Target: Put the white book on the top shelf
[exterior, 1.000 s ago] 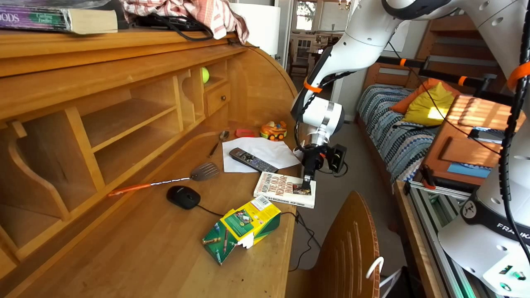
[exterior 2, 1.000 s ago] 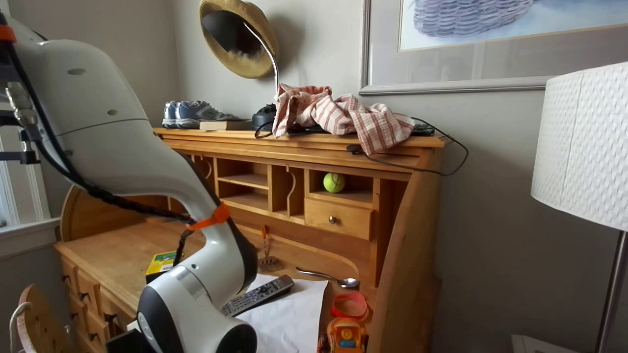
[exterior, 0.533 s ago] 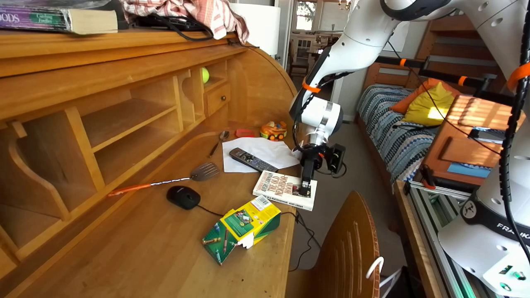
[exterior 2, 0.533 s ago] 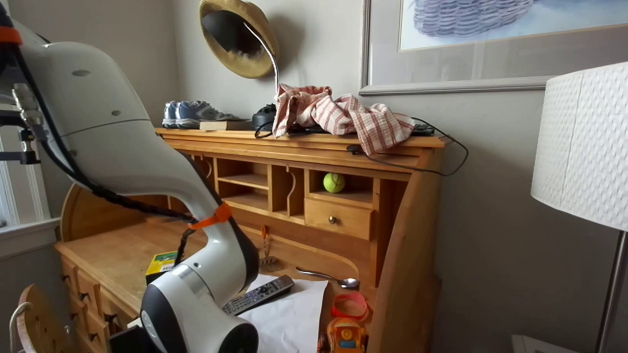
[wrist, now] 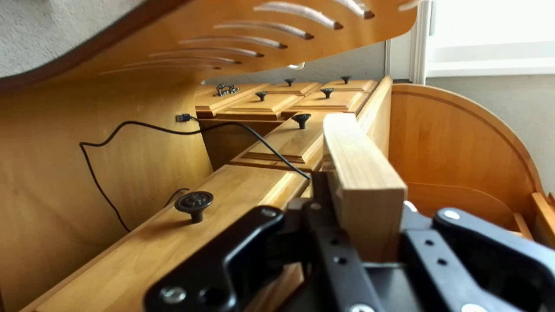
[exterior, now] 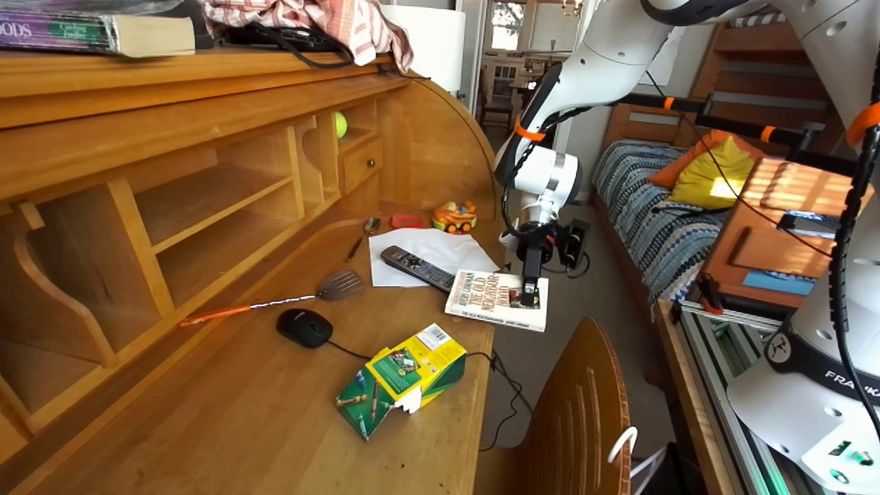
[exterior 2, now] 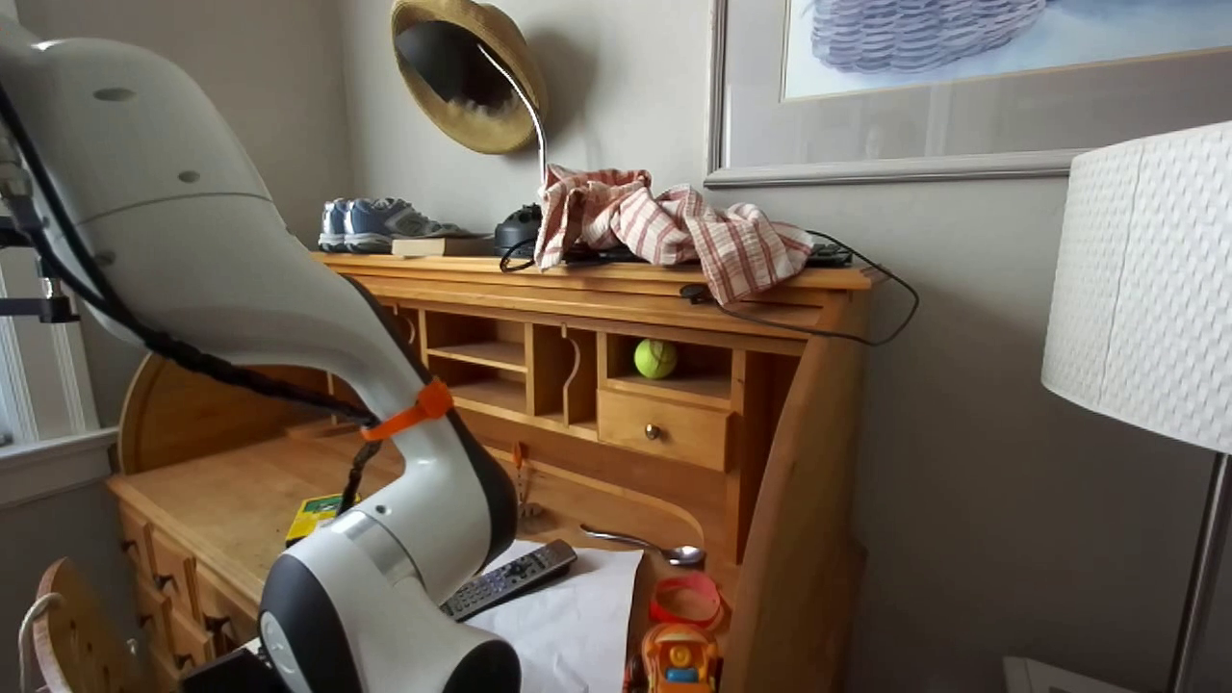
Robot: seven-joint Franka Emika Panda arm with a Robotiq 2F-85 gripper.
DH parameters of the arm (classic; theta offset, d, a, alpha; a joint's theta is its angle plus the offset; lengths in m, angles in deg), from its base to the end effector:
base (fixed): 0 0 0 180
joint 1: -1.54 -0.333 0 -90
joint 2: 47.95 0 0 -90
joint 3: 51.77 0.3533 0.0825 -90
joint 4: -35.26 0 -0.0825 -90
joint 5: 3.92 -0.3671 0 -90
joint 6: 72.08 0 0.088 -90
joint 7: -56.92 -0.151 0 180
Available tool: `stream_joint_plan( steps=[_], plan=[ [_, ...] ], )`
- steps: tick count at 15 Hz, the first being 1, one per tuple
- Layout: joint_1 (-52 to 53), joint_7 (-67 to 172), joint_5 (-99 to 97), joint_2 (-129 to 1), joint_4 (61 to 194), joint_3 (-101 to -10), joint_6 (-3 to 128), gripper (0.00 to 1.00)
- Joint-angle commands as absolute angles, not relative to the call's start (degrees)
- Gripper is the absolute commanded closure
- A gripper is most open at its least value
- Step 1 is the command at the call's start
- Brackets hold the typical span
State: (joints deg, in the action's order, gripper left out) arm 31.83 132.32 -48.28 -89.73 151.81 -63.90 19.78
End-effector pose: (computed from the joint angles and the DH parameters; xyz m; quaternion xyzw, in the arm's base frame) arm 0.3912 -0.2289 0.0981 -0.8355 -0.0085 0.0477 0.5474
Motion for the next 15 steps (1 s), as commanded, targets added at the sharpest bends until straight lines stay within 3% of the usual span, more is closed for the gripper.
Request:
stream_joint_plan(
  steps=[1, 15],
  plan=[
    [32.5, 132.9, -40.4, -83.2, 151.6, -67.3, 14.1, 0.95],
    [28.3, 120.9, -41.7, -61.9, 147.7, -67.4, -5.9, 0.95]
  ],
)
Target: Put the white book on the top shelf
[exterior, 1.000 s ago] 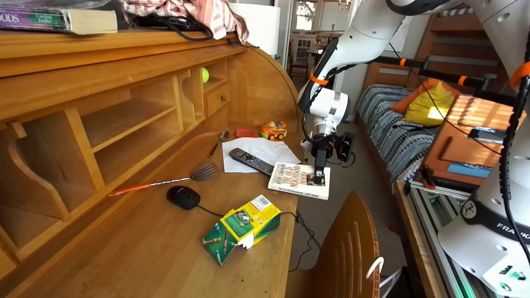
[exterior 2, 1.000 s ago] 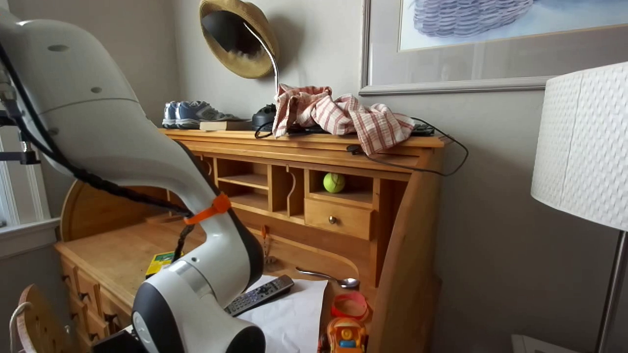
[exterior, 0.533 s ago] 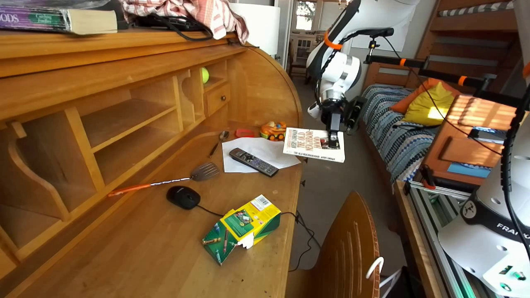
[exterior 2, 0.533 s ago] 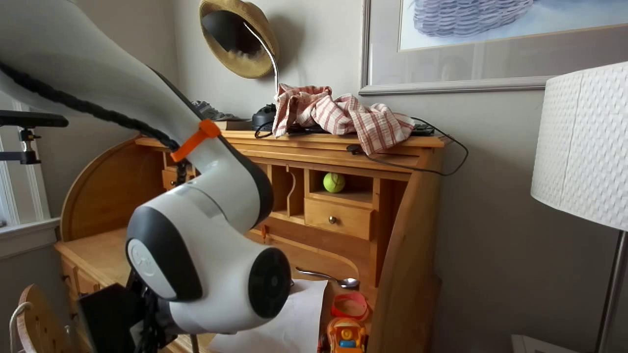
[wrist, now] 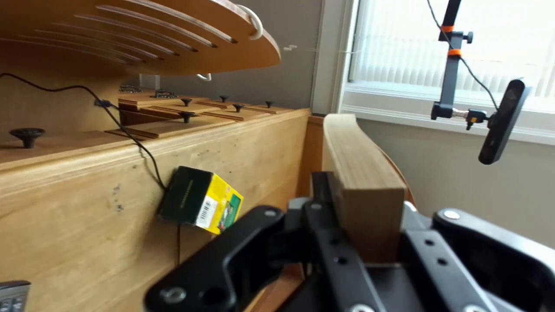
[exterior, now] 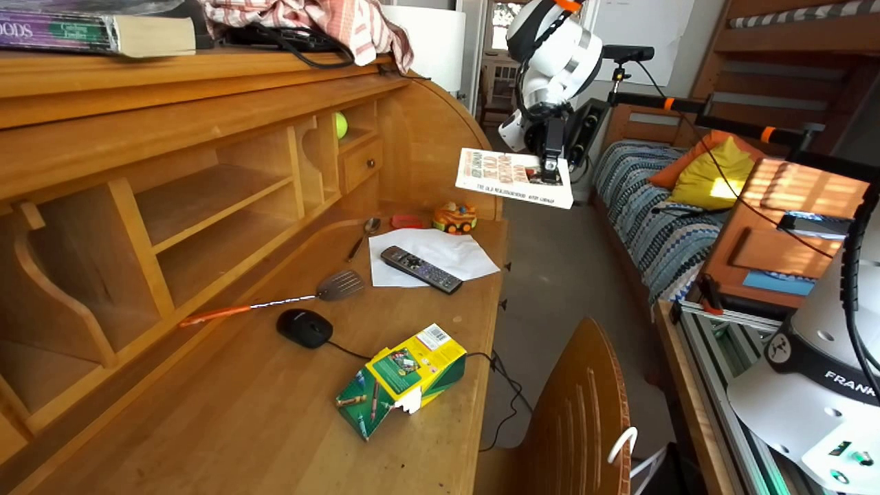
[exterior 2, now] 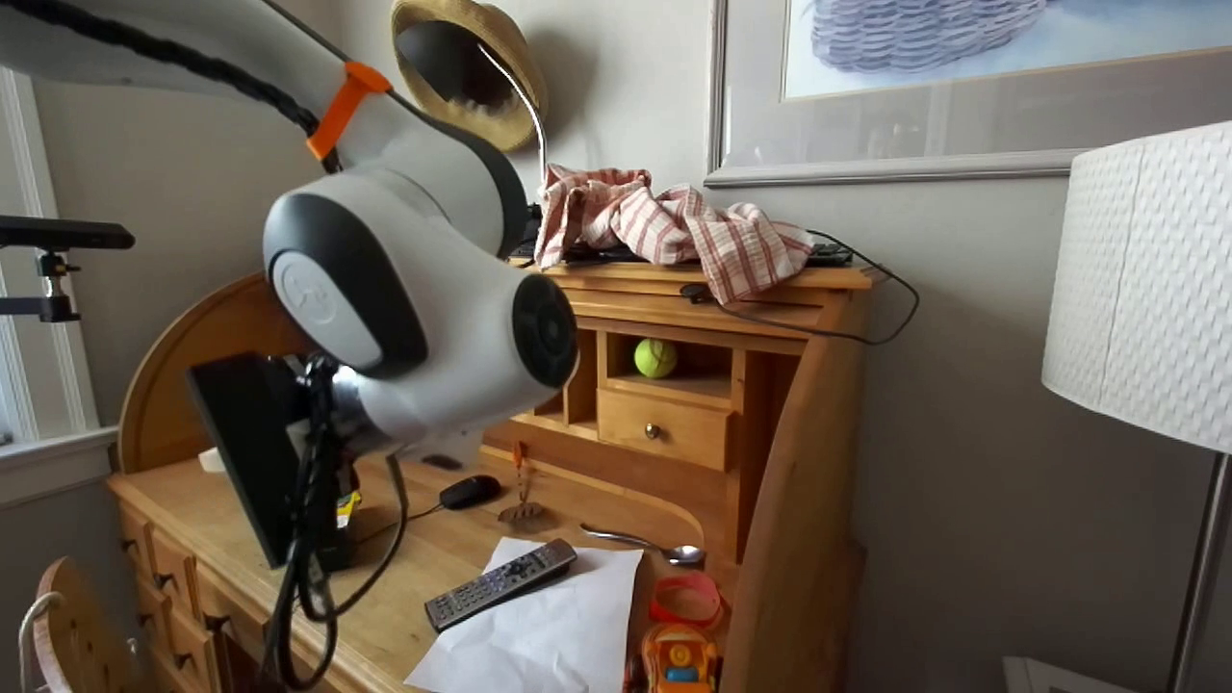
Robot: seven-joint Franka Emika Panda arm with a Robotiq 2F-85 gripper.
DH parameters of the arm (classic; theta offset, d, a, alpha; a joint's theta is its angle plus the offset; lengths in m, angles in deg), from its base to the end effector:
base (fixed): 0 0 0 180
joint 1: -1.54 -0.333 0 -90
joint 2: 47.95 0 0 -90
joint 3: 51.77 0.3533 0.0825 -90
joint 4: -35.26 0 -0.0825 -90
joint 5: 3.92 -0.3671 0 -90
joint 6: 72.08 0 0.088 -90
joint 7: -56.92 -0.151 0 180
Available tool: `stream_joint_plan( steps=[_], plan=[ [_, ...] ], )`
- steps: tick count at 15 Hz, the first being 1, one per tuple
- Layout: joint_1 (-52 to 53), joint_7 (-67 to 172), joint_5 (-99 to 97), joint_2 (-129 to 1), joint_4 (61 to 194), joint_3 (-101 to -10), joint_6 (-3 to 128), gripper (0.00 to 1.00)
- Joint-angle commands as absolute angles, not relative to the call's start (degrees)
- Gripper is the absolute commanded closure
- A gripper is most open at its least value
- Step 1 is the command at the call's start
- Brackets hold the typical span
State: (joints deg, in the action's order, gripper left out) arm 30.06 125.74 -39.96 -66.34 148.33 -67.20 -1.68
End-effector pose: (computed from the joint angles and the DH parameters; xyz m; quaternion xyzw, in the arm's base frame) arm 0.3986 -0.2353 0.3319 -0.8301 -0.1097 0.0428 0.5450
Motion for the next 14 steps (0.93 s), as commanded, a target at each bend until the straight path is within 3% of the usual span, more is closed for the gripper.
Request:
stream_joint_plan(
  steps=[1, 2, 7, 8, 14],
  plan=[
    [27.5, 119.3, -42.1, -60.8, 147.0, -67.4, -6.7, 0.95],
    [28.0, 122.8, -41.1, -63.8, 147.2, -68.0, -4.6, 0.80],
    [26.6, 120.1, -41.3, -61.0, 146.5, -68.0, -5.5, 0.80],
    [26.6, 120.1, -41.3, -61.1, 146.6, -68.0, -5.5, 0.95],
    [22.9, 120.8, -45.4, -61.1, 140.5, -64.4, -9.4, 0.95]
  ],
)
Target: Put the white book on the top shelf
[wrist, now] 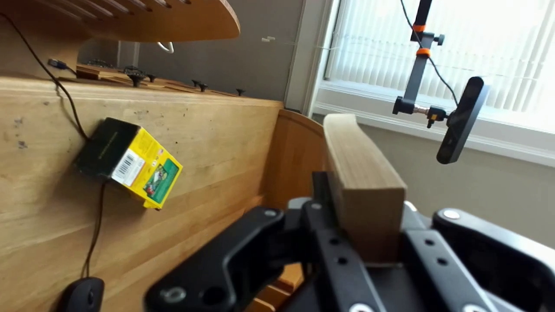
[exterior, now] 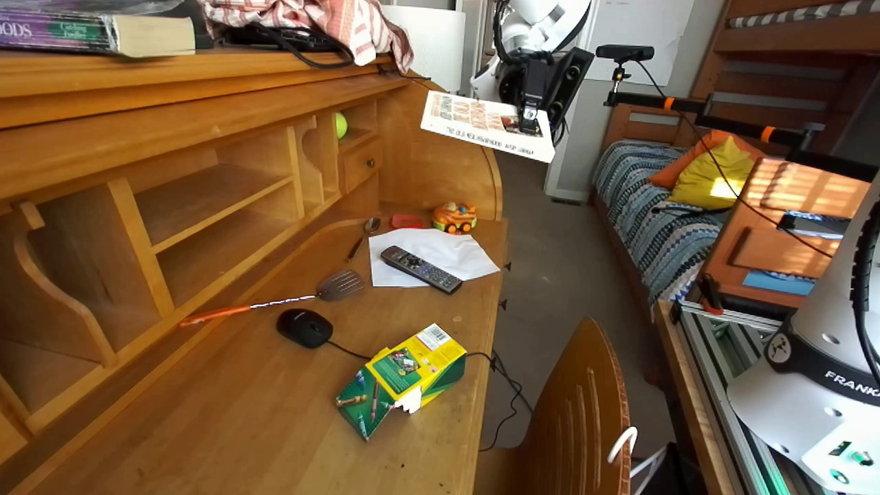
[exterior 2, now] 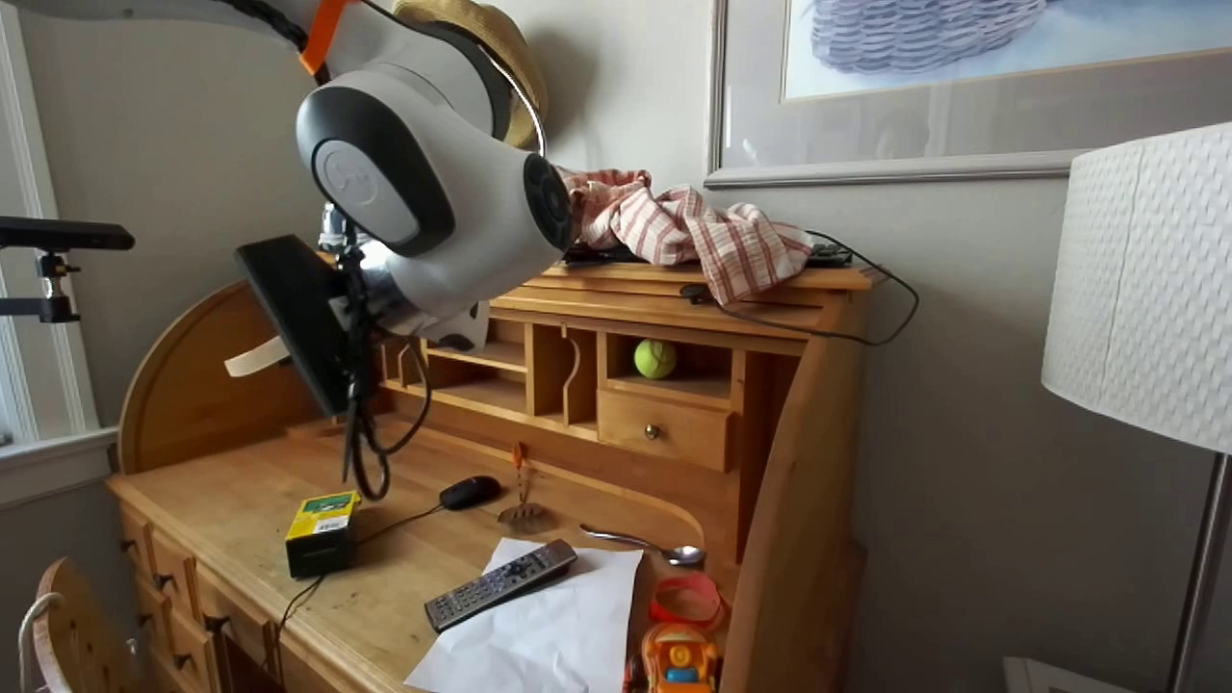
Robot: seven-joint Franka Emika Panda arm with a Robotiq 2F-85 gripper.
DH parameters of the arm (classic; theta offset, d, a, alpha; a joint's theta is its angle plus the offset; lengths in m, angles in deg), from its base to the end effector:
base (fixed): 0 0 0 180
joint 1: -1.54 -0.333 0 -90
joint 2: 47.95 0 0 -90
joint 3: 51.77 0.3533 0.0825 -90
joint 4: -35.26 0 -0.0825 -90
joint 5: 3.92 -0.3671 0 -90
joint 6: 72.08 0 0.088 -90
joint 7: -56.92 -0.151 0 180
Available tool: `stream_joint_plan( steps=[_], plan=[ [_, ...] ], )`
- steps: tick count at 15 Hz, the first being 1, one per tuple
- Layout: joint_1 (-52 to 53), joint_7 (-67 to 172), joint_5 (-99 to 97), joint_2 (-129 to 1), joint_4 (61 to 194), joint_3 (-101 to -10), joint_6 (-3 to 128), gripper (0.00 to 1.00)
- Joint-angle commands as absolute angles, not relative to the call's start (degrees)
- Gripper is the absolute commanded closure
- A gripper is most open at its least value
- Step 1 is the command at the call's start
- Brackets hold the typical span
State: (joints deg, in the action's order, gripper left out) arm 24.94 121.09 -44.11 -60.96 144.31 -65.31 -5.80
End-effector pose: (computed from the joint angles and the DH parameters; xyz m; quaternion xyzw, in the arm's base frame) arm 0.4391 -0.1815 0.4076 -0.8244 -0.1657 0.0309 0.5403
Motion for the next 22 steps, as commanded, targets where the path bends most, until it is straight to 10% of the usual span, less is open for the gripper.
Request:
stream_joint_plan(
  steps=[1, 10, 11, 13, 14, 22],
  plan=[
    [22.0, 120.2, -45.7, -61.4, 138.8, -63.6, -10.6, 0.95],
    [17.2, 106.3, -55.4, -70.7, 117.0, -58.3, -19.8, 0.95],
    [16.7, 109.3, -52.5, -66.0, 123.5, -58.9, -15.7, 0.80],
    [16.7, 107.6, -53.9, -68.5, 119.9, -58.1, -17.0, 0.80],
    [16.7, 107.5, -54.0, -69.2, 119.1, -58.1, -17.4, 0.95],
    [14.9, 88.4, -64.0, -73.2, 115.1, -56.4, -17.4, 0.95]
  ],
)
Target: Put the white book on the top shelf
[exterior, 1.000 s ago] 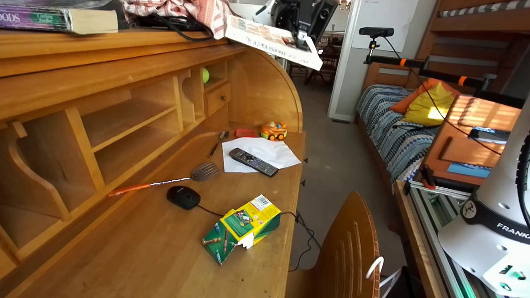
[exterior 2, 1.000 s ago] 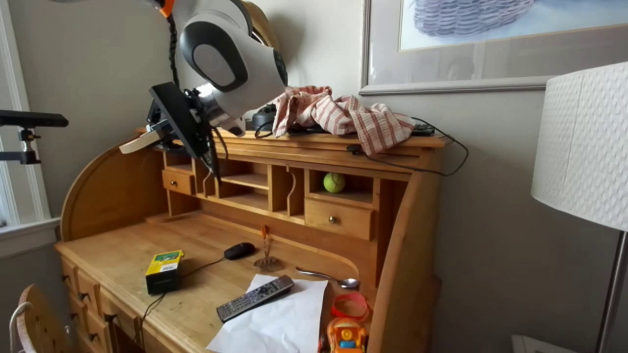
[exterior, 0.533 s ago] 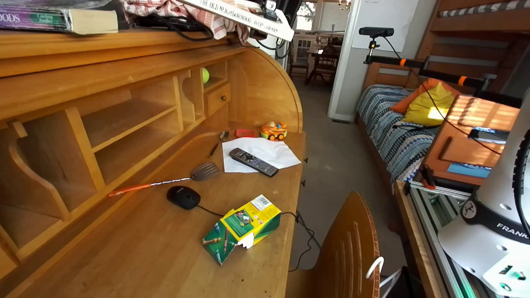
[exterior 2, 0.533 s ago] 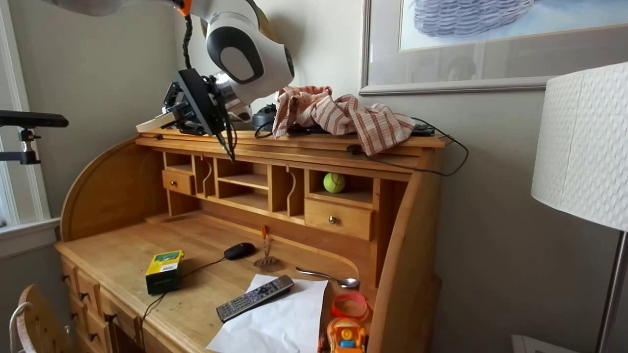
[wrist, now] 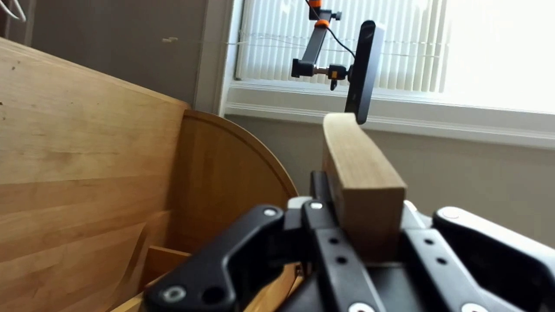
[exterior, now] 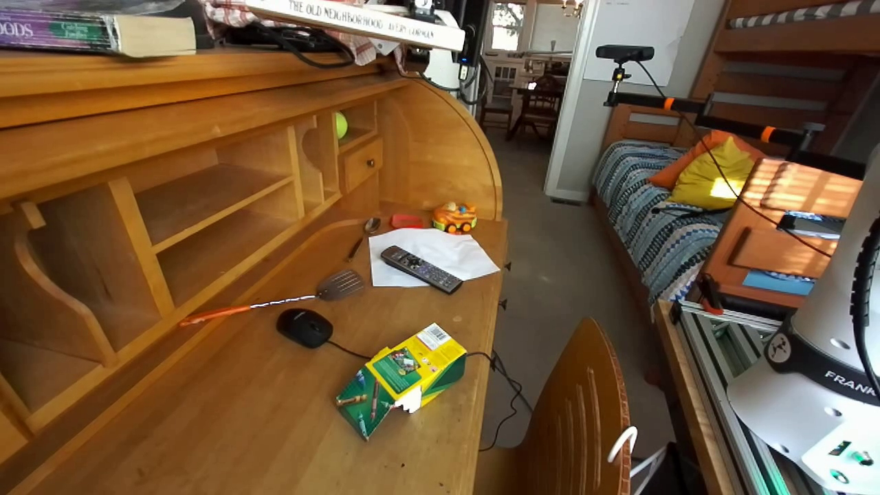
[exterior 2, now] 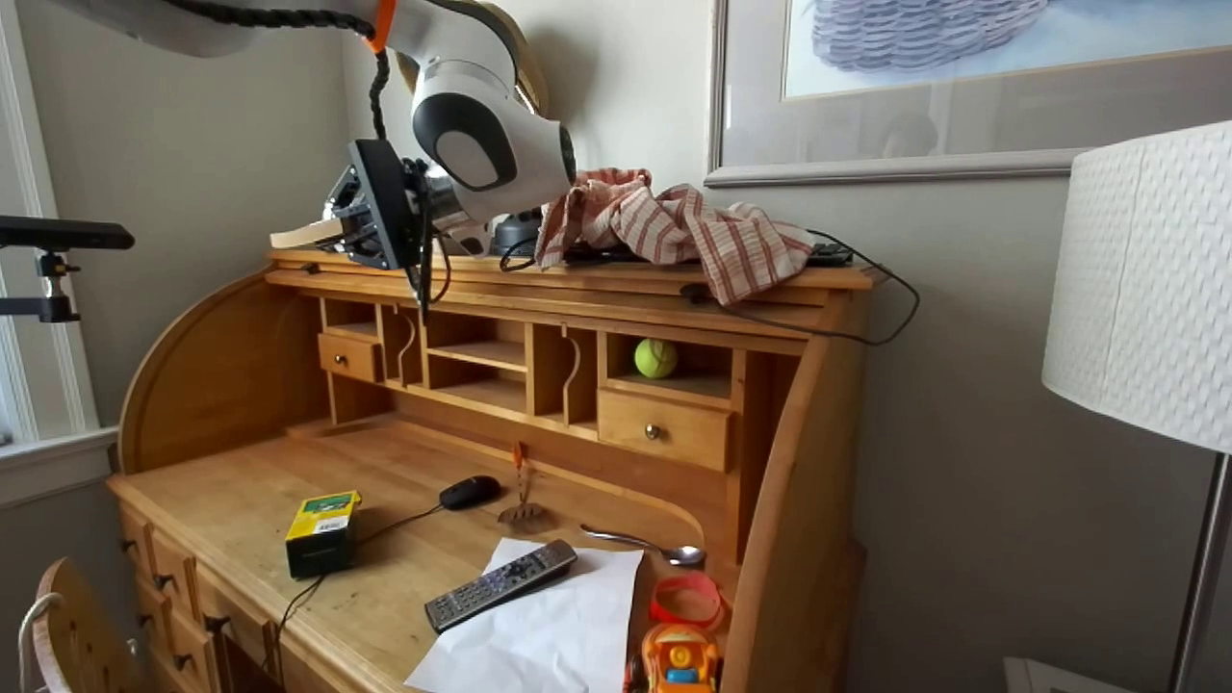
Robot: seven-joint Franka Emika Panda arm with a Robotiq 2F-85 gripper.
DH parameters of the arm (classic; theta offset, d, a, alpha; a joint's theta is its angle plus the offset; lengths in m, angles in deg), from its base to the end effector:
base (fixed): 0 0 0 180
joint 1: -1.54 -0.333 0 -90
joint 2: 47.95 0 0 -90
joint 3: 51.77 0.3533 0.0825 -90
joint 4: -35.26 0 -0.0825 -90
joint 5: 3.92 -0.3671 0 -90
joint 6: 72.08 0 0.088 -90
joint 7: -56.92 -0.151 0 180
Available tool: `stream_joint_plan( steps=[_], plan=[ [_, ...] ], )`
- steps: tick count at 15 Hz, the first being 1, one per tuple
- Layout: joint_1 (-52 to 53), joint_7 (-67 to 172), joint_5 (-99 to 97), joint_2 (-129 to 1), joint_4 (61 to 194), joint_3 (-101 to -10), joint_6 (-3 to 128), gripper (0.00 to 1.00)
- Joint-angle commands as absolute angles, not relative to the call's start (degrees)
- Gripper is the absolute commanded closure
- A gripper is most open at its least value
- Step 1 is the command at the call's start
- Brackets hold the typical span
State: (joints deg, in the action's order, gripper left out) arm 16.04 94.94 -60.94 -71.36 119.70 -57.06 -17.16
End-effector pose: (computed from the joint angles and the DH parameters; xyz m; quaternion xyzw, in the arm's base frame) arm 0.5670 -0.0377 0.5001 -0.7744 -0.1928 0.1245 0.5895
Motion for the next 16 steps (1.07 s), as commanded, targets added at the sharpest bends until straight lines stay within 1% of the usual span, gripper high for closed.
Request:
stream_joint_plan(
  steps=[1, 8, 11, 12, 16],
  plan=[
    [14.3, 86.7, -63.8, -74.0, 112.7, -56.0, -17.5, 0.95],
    [13.2, 72.7, -64.9, -81.5, 92.6, -52.8, -19.2, 0.95],
    [13.3, 67.3, -65.9, -85.8, 87.1, -50.9, -19.5, 0.95],
    [12.9, 71.3, -63.7, -80.7, 93.8, -51.9, -17.2, 0.80],
    [12.9, 69.4, -64.3, -84.4, 90.2, -50.9, -17.4, 0.80]
  ],
)
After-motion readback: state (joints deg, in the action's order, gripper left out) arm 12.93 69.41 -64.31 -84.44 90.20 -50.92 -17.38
